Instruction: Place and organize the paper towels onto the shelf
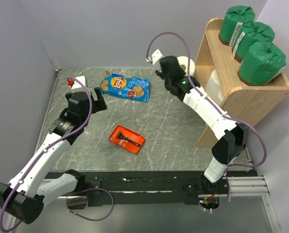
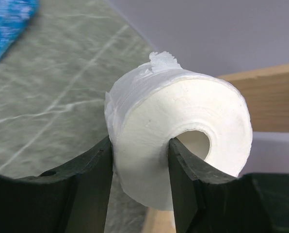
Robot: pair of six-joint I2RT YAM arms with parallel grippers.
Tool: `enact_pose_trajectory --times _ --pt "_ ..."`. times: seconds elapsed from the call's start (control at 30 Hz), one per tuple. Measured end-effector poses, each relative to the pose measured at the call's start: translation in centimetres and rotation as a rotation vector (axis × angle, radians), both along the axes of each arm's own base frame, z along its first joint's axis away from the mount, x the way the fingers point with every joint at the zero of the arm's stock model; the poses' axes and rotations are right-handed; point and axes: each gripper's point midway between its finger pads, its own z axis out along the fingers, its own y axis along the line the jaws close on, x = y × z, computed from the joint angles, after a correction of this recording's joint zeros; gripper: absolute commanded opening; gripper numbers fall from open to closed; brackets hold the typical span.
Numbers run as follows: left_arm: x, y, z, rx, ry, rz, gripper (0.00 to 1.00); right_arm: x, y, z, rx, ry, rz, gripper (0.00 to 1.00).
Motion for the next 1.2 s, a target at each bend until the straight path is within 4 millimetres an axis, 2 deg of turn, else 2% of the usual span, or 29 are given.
enact_pose_trajectory --times 0.17,0.37,0.8,1.0,1.07,1.2 --pt "0.0 0.0 0.0 0.000 0.000 -0.001 0.96 1.9 -4.8 2.4 -0.039 -0.049 -0.088 0.34" --pt "0.0 0.0 0.0 -0.001 0.000 -0.001 0.96 3.0 -7.9 3.5 -0.065 -0.082 -0.140 0.34" --pt "0.0 0.0 0.0 0.000 0.000 -0.001 0.96 3.9 -10.6 2.6 -0.092 -0.057 -0.189 0.40" --pt "0.0 0.0 0.0 0.000 0.000 -0.001 0.96 4.2 -11.1 1.3 -0.105 -0.023 -0.207 0.41" --pt "0.0 0.0 0.0 0.000 0.000 -0.001 0.96 4.4 -11.2 0.8 -0.113 -0.012 -0.214 0.46" --pt "0.0 0.0 0.0 0.000 0.000 -0.001 0.97 4.8 -11.6 -0.1 -0.128 0.002 -0.233 0.47"
